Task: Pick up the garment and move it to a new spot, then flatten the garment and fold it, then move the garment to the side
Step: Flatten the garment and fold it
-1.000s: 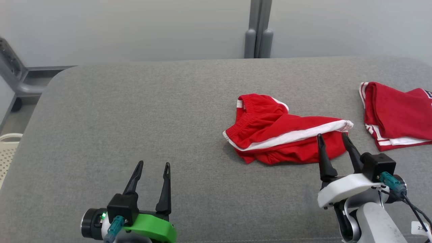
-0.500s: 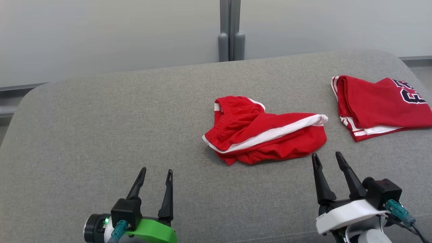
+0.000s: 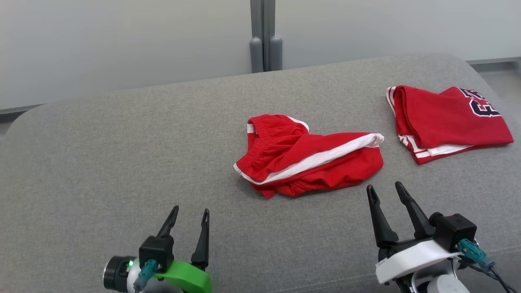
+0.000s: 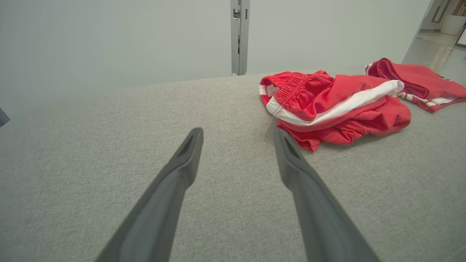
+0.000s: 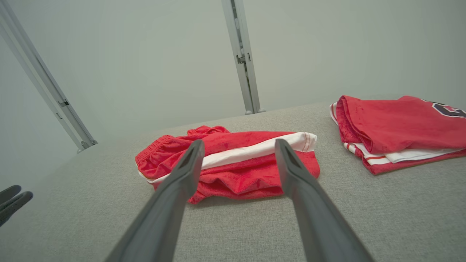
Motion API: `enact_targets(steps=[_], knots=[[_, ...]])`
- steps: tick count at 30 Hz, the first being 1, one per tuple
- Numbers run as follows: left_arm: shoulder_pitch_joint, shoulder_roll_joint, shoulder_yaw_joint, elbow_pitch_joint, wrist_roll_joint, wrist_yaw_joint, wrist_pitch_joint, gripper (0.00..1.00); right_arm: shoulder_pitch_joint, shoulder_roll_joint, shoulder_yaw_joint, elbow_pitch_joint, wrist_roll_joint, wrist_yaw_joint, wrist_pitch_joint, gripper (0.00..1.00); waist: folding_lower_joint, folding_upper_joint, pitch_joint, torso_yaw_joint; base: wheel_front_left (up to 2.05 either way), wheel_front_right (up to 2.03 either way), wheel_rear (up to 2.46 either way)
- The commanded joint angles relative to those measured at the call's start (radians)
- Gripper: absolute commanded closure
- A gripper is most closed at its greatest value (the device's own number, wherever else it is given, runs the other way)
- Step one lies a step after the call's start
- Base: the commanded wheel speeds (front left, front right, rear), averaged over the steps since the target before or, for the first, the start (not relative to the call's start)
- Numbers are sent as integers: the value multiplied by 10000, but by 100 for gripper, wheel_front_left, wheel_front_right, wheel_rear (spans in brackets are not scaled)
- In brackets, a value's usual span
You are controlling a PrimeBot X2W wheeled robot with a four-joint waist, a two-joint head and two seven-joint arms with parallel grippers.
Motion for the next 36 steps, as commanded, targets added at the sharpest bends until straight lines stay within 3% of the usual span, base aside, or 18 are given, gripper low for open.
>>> enact_targets(steps=[1, 10, 25, 26, 27, 28, 36], knots=[[-400, 33, 39, 91, 107, -82, -24, 0, -105, -30, 40, -81, 83, -6, -30, 0, 0, 0, 75, -84, 0, 0, 0], [-2683, 16, -462, 2032, -142, -774, 260, 0, -247, -239, 246, -161, 97, -6, -30, 0, 0, 0, 384, -692, 0, 0, 0], [-5507, 2, -2143, 4527, -2048, -1146, 1683, 0, -701, -201, 416, -195, 226, -6, -30, 0, 0, 0, 1025, -1425, 0, 0, 0], [-5639, 2, -2287, 4691, -2161, -1163, 1693, 23, -728, -188, 402, -188, 242, -6, -30, 0, 0, 0, 1052, -1462, 0, 0, 0], [-5733, 1, -2388, 4858, -2359, -1173, 1690, 73, -746, -180, 394, -181, 248, -6, -30, 0, 0, 0, 1075, -1489, 0, 0, 0], [-5816, 7, -2447, 5022, -2543, -1179, 1650, 100, -765, -167, 402, -171, 251, -6, -30, 0, 0, 0, 1098, -1524, 0, 0, 0], [-6170, 6, -2979, 5874, -3346, -891, 1052, 100, -721, -74, 195, -156, 268, -6, -30, 0, 0, 0, 1123, -1412, 0, 0, 0]])
